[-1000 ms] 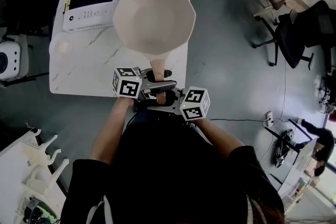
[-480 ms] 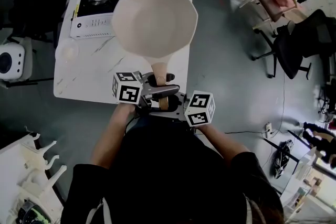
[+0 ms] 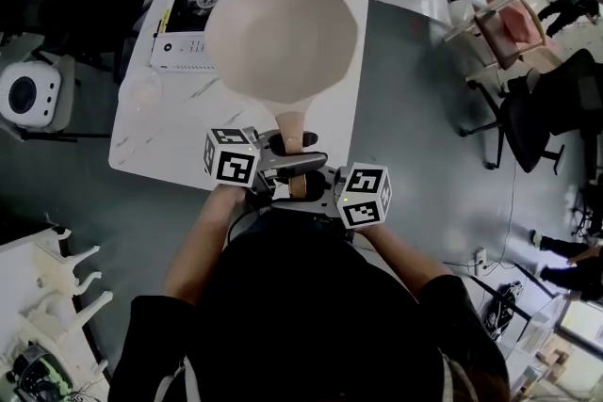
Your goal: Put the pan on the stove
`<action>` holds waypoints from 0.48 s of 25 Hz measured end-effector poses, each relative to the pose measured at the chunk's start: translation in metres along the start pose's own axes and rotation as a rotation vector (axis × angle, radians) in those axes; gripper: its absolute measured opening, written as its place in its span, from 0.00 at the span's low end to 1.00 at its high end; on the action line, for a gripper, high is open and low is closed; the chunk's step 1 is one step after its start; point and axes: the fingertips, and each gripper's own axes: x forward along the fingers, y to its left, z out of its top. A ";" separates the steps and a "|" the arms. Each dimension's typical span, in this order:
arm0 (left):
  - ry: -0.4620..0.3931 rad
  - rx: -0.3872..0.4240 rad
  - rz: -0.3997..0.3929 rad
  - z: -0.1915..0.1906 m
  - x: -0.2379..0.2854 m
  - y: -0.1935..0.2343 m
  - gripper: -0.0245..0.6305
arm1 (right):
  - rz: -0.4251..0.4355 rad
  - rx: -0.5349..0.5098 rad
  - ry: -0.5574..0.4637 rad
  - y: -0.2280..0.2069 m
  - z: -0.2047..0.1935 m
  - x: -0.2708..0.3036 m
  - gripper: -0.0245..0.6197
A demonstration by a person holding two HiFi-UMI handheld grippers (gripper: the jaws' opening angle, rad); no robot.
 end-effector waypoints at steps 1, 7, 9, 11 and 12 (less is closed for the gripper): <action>-0.006 0.002 0.007 0.003 -0.003 0.001 0.43 | 0.008 -0.003 0.005 0.000 0.003 0.002 0.39; -0.048 0.017 0.050 0.028 -0.019 0.010 0.43 | 0.052 -0.026 0.036 -0.007 0.023 0.013 0.39; -0.061 0.021 0.065 0.035 -0.022 0.012 0.43 | 0.068 -0.032 0.047 -0.009 0.028 0.015 0.39; -0.075 0.023 0.076 0.042 -0.027 0.016 0.43 | 0.082 -0.037 0.057 -0.011 0.034 0.018 0.39; -0.083 0.023 0.082 0.046 -0.030 0.018 0.43 | 0.089 -0.038 0.062 -0.013 0.037 0.021 0.39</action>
